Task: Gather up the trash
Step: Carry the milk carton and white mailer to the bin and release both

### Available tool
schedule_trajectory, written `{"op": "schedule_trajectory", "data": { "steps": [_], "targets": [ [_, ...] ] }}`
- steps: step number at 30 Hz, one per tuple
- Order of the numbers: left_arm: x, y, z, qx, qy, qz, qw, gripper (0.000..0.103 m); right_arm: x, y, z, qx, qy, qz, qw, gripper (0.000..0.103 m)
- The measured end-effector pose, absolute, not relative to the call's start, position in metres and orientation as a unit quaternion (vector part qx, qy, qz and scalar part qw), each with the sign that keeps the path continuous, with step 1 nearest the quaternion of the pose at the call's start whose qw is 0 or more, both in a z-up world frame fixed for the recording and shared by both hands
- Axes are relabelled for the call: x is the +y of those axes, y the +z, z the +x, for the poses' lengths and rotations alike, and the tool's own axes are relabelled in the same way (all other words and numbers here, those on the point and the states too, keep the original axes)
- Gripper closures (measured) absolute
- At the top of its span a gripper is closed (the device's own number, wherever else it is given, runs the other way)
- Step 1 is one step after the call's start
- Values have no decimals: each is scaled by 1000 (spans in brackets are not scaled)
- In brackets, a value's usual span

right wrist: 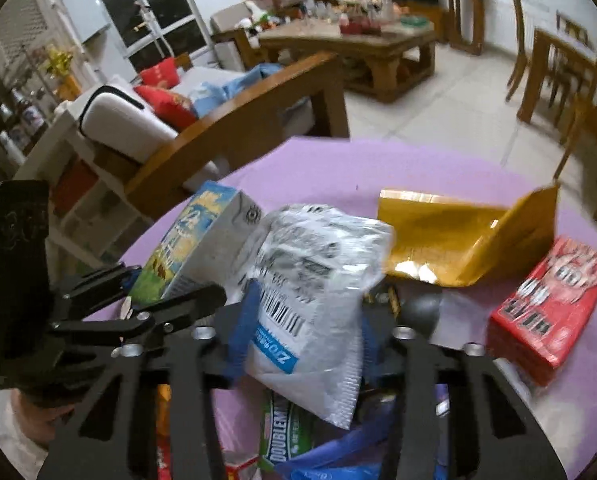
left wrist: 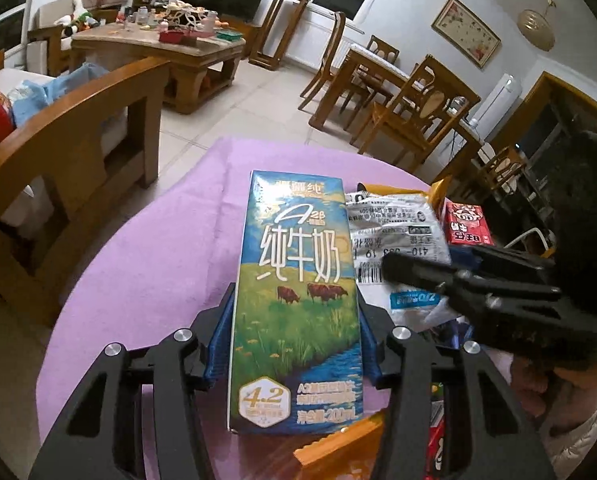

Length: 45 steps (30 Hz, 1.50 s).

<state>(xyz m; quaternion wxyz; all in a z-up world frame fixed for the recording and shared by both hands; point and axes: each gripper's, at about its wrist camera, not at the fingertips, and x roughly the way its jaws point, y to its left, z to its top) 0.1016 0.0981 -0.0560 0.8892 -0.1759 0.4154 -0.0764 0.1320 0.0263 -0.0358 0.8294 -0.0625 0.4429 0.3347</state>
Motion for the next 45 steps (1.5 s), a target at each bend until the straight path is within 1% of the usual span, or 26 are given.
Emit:
{"op": "schedule_trajectory", "data": {
  "steps": [1, 5, 10, 15, 21, 27, 33, 42, 45],
  "targets": [
    [100, -56, 101, 413, -80, -183, 889, 52, 24, -31, 128, 433, 340, -57, 833, 79],
    [105, -56, 96, 398, -84, -200, 891, 52, 11, -13, 105, 397, 352, -44, 847, 83],
    [110, -42, 85, 362, -79, -205, 906, 53, -33, 13, 82, 344, 356, 9, 869, 83],
    [106, -21, 76, 327, -76, -208, 919, 53, -104, 40, 56, 285, 323, 69, 900, 83],
    [86, 14, 72, 288, -95, -203, 931, 53, -184, 54, 28, 237, 273, 105, 926, 83],
    [23, 41, 78, 278, -159, -175, 931, 52, -270, 52, 3, 211, 223, 145, 941, 83],
    [-66, 51, 88, 279, -240, -140, 919, 52, -356, 49, -27, 178, 154, 167, 957, 83],
    [-214, 39, 106, 295, -358, -85, 882, 52, -482, 33, -70, 143, 49, 196, 969, 83],
    [-246, 31, 111, 302, -383, -73, 870, 52, -521, 21, -79, 142, 17, 208, 968, 82]
  ]
}}
